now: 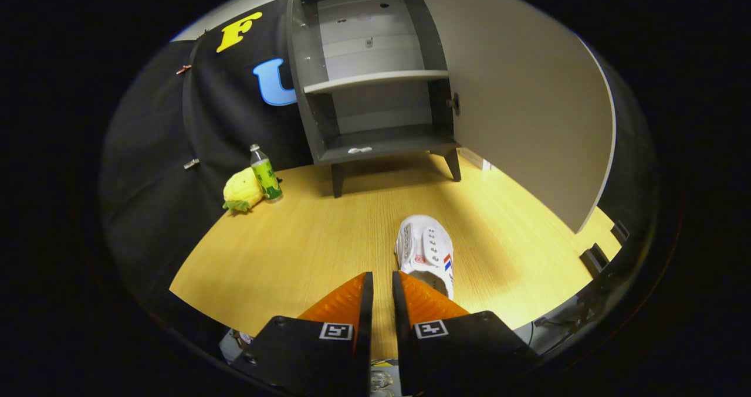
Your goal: Open the shoe cabinet door, grab the shoes and put them into the shoe cabinet, then close the shoe cabinet door.
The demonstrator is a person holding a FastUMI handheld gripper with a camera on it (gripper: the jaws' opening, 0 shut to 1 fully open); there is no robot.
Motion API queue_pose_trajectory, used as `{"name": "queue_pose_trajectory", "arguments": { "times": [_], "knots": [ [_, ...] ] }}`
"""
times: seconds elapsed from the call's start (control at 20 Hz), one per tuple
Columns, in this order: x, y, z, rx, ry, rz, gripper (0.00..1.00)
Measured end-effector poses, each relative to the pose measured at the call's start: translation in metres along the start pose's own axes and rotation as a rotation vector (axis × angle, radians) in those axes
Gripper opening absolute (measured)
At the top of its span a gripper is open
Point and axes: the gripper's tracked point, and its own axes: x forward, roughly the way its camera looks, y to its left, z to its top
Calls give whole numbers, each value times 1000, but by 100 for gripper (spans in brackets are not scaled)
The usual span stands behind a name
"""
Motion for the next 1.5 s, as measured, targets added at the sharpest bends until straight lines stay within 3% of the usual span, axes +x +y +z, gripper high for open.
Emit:
{"name": "queue_pose_trajectory", "arguments": {
  "times": [0.9,1.15,1.2,1.5],
  "knots": [
    [98,-26,-35,-28,135,-64,24],
    [114,-31,-34,-53,144,-85,18],
    [114,-32,-32,-43,141,-80,5],
    [110,-27,-19,-75,126,-78,5]
  ]
}}
